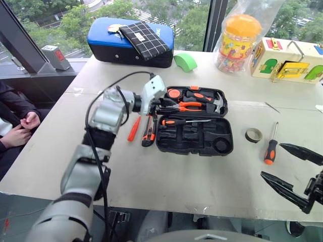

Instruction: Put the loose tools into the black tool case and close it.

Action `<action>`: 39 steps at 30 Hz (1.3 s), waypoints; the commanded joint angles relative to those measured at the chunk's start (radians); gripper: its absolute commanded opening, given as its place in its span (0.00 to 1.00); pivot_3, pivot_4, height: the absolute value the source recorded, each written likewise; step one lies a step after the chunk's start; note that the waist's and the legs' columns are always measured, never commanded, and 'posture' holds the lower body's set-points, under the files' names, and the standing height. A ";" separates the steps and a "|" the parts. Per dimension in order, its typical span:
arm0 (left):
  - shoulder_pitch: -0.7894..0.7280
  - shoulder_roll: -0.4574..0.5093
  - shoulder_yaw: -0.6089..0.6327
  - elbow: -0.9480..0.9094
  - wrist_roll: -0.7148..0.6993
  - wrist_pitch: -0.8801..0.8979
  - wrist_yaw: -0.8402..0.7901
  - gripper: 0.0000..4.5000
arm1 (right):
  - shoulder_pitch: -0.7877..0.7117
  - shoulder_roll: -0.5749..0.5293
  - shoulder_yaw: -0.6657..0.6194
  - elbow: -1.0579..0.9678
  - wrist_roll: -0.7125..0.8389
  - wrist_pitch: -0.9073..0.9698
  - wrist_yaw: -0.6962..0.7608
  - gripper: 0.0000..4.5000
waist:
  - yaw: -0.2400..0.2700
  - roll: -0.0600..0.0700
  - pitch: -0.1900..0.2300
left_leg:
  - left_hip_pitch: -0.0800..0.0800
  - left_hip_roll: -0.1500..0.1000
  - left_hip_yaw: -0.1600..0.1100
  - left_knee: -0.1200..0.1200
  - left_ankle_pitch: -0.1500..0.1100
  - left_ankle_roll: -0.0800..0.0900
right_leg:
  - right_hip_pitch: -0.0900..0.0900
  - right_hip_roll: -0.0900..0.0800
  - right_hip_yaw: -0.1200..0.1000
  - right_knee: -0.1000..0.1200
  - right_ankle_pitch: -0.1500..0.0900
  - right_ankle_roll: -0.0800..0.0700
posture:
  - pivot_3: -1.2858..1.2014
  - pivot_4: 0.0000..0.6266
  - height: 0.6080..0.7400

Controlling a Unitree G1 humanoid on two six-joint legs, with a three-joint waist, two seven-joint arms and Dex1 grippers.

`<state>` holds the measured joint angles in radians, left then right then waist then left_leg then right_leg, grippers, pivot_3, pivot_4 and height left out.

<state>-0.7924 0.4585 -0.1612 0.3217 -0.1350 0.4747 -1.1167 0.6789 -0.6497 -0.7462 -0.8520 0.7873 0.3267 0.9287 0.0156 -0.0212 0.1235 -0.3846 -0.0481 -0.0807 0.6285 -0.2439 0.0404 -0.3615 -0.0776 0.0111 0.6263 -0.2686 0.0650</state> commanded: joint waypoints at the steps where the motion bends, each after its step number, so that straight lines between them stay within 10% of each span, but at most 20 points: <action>1: 0.068 -0.072 0.040 -0.128 -0.003 0.054 0.186 0.04 | -0.008 0.003 0.013 -0.018 -0.007 -0.016 -0.018 1.00 | 0.005 -0.002 0.001 | 0.000 0.000 0.000 0.000 0.000 0.000 | 0.000 0.000 0.000 0.000 0.000 0.000 | 0.52 0.24 1.00; 11: 0.130 -0.153 -0.120 -0.080 0.138 0.066 0.379 0.01 | 0.007 0.009 0.034 -0.034 -0.016 -0.013 -0.043 1.00 | 0.013 -0.002 -0.001 | -0.001 -0.001 0.000 0.002 0.000 0.000 | 0.000 -0.001 0.000 0.000 0.000 0.000 | 0.52 0.24 1.00; 22: 0.160 -0.104 -0.265 0.128 0.360 -0.441 0.494 0.01 | 0.021 0.017 0.082 -0.064 -0.039 0.013 -0.108 1.00 | 0.024 0.005 -0.008 | 0.000 -0.001 0.002 0.001 0.000 0.000 | 0.000 -0.003 0.002 -0.001 0.000 -0.001 | 0.52 0.24 1.00; 29: 0.118 -0.165 -0.041 0.113 0.092 -0.407 0.399 0.01 | -0.031 0.010 0.116 -0.061 -0.049 0.079 -0.231 1.00 | 0.024 0.004 -0.007 | 0.000 -0.001 0.002 0.002 0.000 0.000 | 0.000 -0.004 0.002 -0.001 -0.001 -0.003 | 0.52 0.24 1.00; 35: 0.096 -0.096 0.077 -0.141 -0.227 0.001 0.156 0.01 | -0.114 -0.031 0.173 -0.112 -0.075 0.365 -0.549 1.00 | 0.013 0.002 -0.004 | -0.006 -0.001 0.000 0.002 0.000 0.000 | -0.004 -0.002 -0.001 -0.001 0.000 0.000 | 0.52 0.24 1.00; 39: 0.137 0.032 0.050 -0.405 -0.386 0.176 -0.028 0.21 | -0.349 -0.038 0.221 -0.017 -0.042 0.728 -0.835 1.00 | 0.004 0.000 -0.004 | -0.009 -0.001 -0.001 0.003 0.001 -0.002 | -0.007 -0.002 -0.002 -0.001 0.001 0.000 | 0.52 0.24 1.00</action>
<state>-0.6515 0.4620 -0.1007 0.0521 -0.4350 0.5867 -1.0517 0.3967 -0.7051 -0.5229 -0.9043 0.7255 0.9164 0.2307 0.0198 -0.0216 0.1191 -0.3931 -0.0495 -0.0818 0.6309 -0.2429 0.0383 -0.3677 -0.0790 0.0095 0.6258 -0.2679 0.0644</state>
